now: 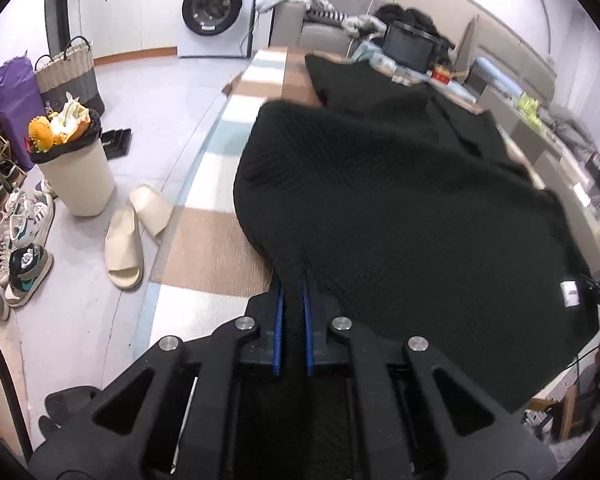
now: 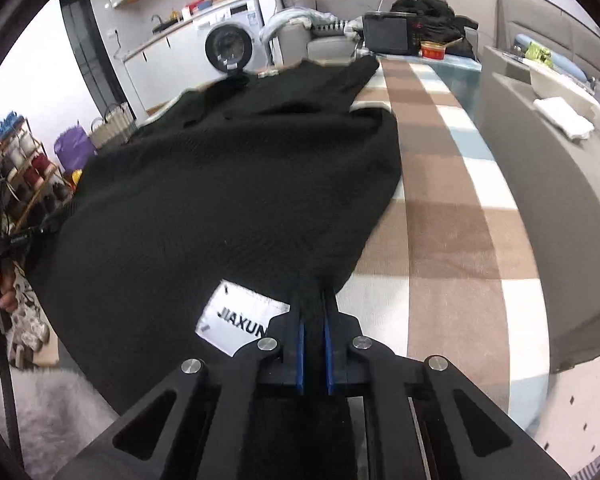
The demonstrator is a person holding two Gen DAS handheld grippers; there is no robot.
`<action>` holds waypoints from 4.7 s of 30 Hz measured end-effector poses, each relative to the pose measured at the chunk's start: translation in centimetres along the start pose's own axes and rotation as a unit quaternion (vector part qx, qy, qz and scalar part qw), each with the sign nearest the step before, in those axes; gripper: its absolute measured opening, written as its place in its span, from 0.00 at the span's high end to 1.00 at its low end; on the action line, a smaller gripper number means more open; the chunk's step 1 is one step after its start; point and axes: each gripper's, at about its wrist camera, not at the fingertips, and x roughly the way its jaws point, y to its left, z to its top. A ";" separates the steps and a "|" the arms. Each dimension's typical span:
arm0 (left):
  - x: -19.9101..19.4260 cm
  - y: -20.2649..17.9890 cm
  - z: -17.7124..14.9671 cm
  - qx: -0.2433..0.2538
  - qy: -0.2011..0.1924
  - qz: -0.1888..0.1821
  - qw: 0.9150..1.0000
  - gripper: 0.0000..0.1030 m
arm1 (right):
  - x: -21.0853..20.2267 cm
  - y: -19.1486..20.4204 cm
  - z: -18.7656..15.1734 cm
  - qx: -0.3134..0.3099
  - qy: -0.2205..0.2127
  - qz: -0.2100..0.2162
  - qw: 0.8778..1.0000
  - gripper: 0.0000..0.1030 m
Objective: Fold small clothes
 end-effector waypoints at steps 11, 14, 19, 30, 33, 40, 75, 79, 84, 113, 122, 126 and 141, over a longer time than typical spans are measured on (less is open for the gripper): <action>-5.8 -0.2 5.1 -0.014 -0.122 -0.033 0.992 0.95 | -8.7 0.0 4.2 0.028 -0.241 0.066 0.968 0.93; -5.0 0.2 7.3 -0.028 -0.141 -0.034 0.989 0.95 | -7.7 0.0 6.6 0.030 -0.243 0.039 0.969 0.93; -0.6 1.0 10.9 -0.050 -0.127 -0.032 0.990 0.95 | -4.6 0.1 10.8 0.048 -0.221 -0.013 0.974 0.93; 13.6 0.8 15.7 -0.045 -0.026 0.018 0.998 0.89 | 8.8 -4.6 15.6 0.160 -0.085 -0.077 0.981 0.78; 14.1 1.3 14.9 -0.049 -0.016 0.018 0.999 0.75 | 9.1 -5.7 15.0 0.165 -0.058 -0.085 0.981 0.52; 14.1 3.2 13.0 -0.060 -0.008 0.040 0.997 0.35 | 9.0 -7.5 13.2 0.140 -0.033 -0.028 0.989 0.38; 10.2 2.6 10.4 -0.058 -0.029 -0.053 0.997 0.23 | 10.1 -2.4 13.0 0.037 -0.004 0.012 0.999 0.51; 11.4 2.4 12.0 -0.049 -0.012 -0.037 0.998 0.23 | 10.2 -2.9 13.2 0.044 -0.006 0.008 0.999 0.47; 14.6 1.4 14.0 -0.035 0.009 -0.027 0.999 0.23 | 11.2 -3.5 14.0 0.065 0.002 0.009 0.998 0.47; 12.2 -3.2 8.1 0.030 0.044 -0.047 0.997 0.66 | 10.6 -1.1 12.2 -0.053 0.063 0.012 0.997 0.75; 7.5 -0.1 6.1 -0.016 0.016 -0.034 0.999 0.37 | 8.4 -1.7 11.1 -0.022 0.033 -0.010 0.999 0.55; 5.7 1.8 5.2 -0.049 0.005 -0.036 0.998 0.36 | 6.4 -2.4 10.6 0.019 0.021 -0.011 1.000 0.53; 5.4 0.4 1.5 -0.029 0.037 -0.036 0.998 0.36 | -2.1 -5.3 3.3 0.162 -0.039 0.015 0.986 0.44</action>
